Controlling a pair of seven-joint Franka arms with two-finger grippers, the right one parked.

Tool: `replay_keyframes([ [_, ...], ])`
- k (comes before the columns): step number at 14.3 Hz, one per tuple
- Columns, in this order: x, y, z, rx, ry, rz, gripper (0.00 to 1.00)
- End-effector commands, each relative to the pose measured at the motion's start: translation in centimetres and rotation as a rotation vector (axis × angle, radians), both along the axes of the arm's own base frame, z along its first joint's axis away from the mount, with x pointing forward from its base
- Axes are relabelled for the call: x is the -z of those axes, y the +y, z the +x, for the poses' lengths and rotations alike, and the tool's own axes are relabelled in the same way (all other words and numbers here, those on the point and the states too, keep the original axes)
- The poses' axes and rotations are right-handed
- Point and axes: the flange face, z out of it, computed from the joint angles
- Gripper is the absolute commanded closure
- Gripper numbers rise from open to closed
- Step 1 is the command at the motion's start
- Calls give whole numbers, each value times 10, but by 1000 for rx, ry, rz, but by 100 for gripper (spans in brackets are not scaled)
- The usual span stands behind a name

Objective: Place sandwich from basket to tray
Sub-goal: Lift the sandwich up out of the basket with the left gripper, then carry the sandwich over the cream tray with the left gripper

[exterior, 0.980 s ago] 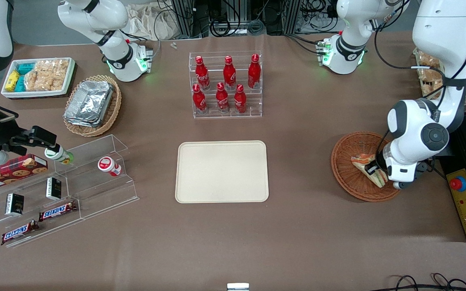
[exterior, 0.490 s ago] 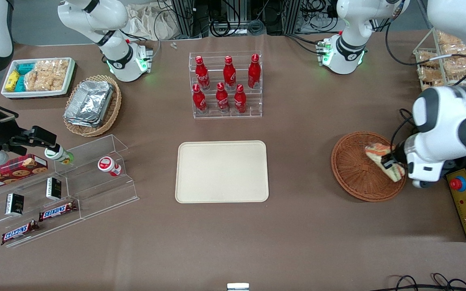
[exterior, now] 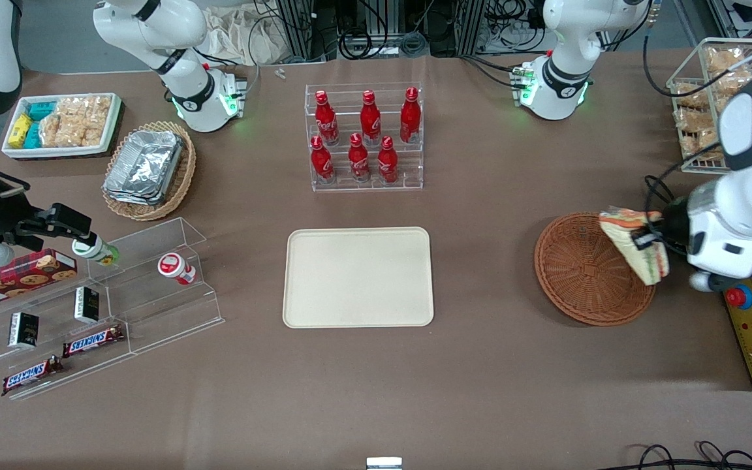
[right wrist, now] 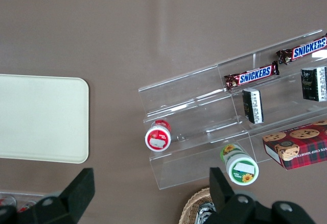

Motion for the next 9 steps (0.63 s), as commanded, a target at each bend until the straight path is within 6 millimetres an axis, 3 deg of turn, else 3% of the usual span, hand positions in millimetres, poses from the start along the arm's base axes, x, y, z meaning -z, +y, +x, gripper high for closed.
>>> replay_keyframes([
  [1, 11, -67, 0, 91, 23, -48, 100],
  [3, 28, -109, 6, 158, -23, -96, 100],
  [4, 42, -145, 3, 205, -37, -119, 100],
  [7, 115, -224, -1, 311, -28, -140, 100],
  [9, 158, -258, -4, 334, -26, -153, 100],
])
